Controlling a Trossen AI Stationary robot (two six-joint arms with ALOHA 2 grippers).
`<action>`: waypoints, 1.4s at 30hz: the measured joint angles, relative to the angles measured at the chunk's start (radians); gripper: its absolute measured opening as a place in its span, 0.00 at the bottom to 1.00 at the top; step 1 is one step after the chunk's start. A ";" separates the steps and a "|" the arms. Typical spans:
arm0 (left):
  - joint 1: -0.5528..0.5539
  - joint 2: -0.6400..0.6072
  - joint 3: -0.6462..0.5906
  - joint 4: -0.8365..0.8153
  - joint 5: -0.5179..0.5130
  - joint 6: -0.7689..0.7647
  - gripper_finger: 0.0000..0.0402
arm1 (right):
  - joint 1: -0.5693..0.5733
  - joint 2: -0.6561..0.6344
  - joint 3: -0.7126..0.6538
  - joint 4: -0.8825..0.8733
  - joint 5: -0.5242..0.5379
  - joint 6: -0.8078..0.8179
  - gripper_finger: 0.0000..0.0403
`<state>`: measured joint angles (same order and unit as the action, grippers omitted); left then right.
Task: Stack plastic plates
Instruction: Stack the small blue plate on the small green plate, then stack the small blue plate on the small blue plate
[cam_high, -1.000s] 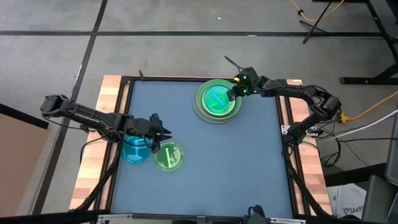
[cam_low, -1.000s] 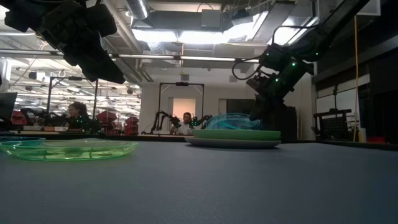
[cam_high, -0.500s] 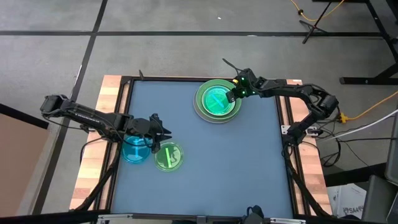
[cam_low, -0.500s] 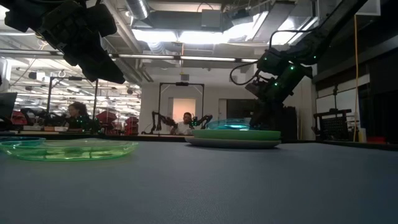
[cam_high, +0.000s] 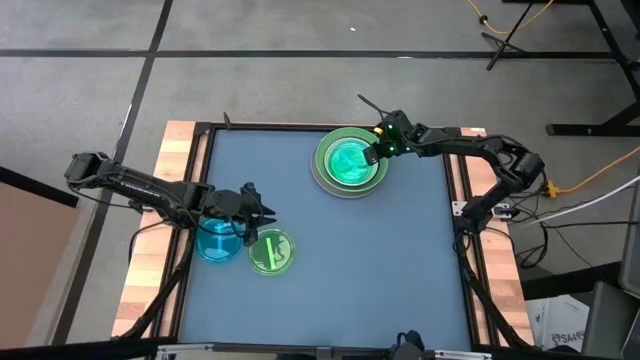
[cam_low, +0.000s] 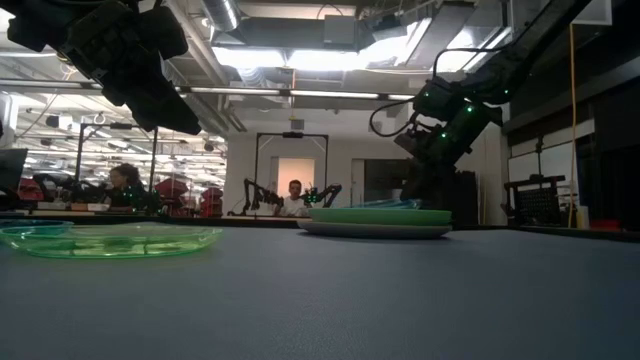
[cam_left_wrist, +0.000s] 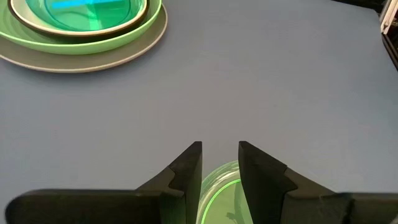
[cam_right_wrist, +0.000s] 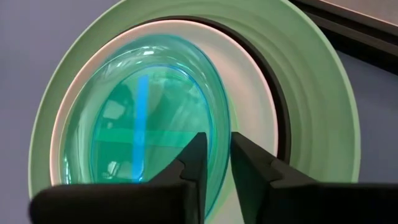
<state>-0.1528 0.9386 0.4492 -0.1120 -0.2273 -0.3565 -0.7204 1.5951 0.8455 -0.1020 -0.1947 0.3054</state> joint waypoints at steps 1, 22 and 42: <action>0.000 0.000 0.000 0.000 0.000 0.000 0.24 | 0.000 0.000 0.000 0.000 0.000 0.000 0.16; 0.000 0.000 0.000 0.000 0.000 0.000 0.24 | -0.007 -0.008 0.000 -0.005 0.000 -0.031 0.20; 0.000 0.000 0.000 0.000 0.010 -0.061 0.24 | -0.010 -0.171 0.000 -0.011 -0.028 -0.053 0.20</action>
<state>-0.1527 0.9386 0.4492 -0.1120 -0.2169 -0.4175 -0.7307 1.4242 0.8455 -0.1131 -0.2224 0.2522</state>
